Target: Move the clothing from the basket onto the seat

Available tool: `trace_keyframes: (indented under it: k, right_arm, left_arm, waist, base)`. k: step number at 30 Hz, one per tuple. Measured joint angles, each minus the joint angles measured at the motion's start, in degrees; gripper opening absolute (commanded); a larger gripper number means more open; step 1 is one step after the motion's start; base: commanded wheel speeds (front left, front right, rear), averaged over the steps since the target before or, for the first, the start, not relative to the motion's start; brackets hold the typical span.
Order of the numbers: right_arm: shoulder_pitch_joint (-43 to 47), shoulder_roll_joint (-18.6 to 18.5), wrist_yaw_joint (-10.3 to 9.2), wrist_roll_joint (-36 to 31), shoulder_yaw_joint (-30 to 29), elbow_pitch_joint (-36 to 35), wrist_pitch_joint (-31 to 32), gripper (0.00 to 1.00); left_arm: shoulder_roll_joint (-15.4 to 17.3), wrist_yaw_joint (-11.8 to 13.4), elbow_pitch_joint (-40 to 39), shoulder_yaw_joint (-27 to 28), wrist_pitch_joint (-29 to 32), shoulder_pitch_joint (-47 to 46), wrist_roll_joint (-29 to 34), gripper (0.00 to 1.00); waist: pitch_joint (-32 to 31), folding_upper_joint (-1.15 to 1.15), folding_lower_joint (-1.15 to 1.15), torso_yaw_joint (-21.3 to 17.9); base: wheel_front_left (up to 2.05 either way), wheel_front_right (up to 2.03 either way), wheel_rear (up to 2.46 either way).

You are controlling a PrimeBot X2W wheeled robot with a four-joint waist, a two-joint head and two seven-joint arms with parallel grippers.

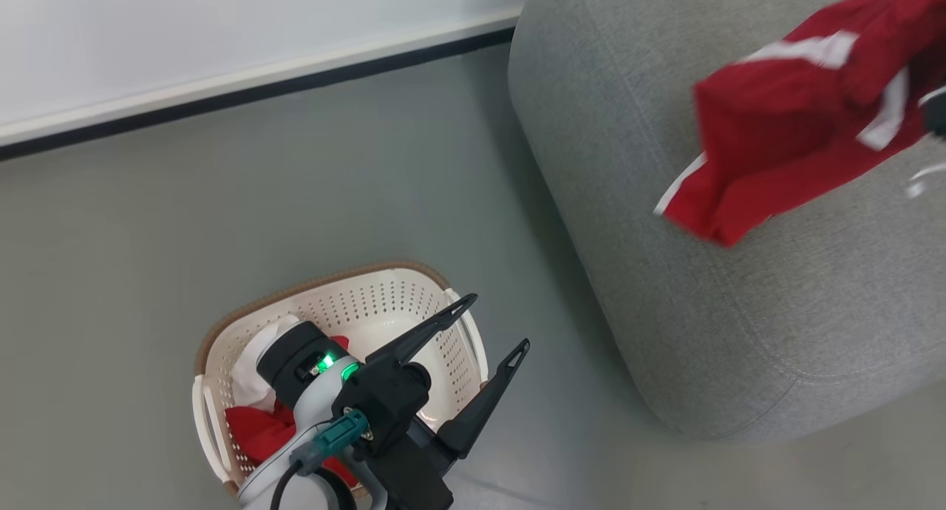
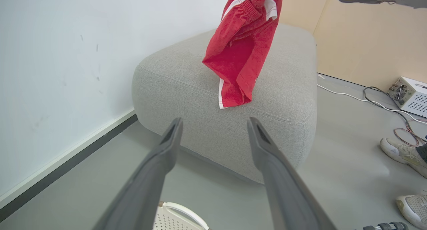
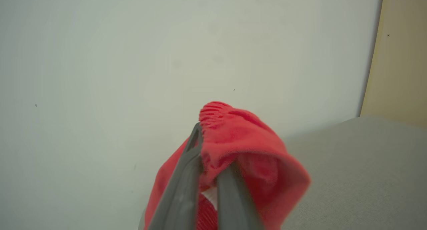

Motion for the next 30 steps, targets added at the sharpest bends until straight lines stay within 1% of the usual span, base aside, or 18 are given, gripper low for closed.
trace_keyframes:
  k: [2,7,10,14,18,21,23,30]
  right_arm:
    - [-2.22,-1.23,-0.37,0.03,-1.01,0.85,0.14,0.0]
    - [-6.96,-4.65,-0.44,0.25,-3.42,2.66,0.64,0.0]
    - [-9.04,-5.55,-0.86,0.26,-4.07,2.91,0.85,0.0]
    - [-10.49,-6.35,-0.94,0.31,-4.95,3.9,1.08,0.0]
    - [-10.43,-6.2,-1.19,0.58,-5.15,5.68,1.08,0.0]
    - [-9.62,-5.02,-1.36,1.45,-5.25,7.45,1.07,0.0]
    - [-7.45,-3.79,-1.36,2.08,-5.45,9.56,1.05,0.0]
    - [-3.0,-1.97,-1.43,4.71,-7.32,14.83,0.74,0.0]
  left_arm:
    - [0.04,-0.19,-0.57,-0.2,0.22,-0.57,0.27,1.0]
    - [0.09,-0.49,-1.23,-0.83,0.55,-2.06,0.38,1.0]
    - [0.37,-0.51,-1.96,-0.82,0.92,-2.59,0.53,1.0]
    - [0.89,-0.92,-2.67,-0.74,1.03,-3.85,0.86,1.0]
    - [1.56,-0.92,-3.02,-0.36,1.03,-4.63,0.88,1.0]
    - [2.04,-0.92,-3.1,0.02,1.03,-4.69,0.89,1.0]
    - [2.29,-0.93,-3.14,0.18,1.03,-4.92,0.91,1.0]
    - [2.69,-1.0,-3.13,0.27,1.02,-5.97,1.0,1.0]
  waist:
    - [0.9,0.0,0.0,0.35]
    - [3.23,0.0,0.0,1.45]
    - [4.7,0.0,-0.01,2.16]
    - [6.75,0.0,0.0,3.05]
    - [8.75,0.0,0.0,3.72]
    - [10.09,0.0,0.0,3.99]
    - [11.21,0.0,0.0,4.02]
    - [12.89,0.0,-0.01,3.53]
  base:
    - [0.0,0.0,0.0]
    - [0.0,0.0,0.0]
    - [0.0,0.0,0.0]
    - [0.0,0.0,0.0]
    - [0.0,0.0,0.0]
    - [0.0,0.0,0.0]
    - [0.0,0.0,0.0]
    - [0.0,0.0,0.0]
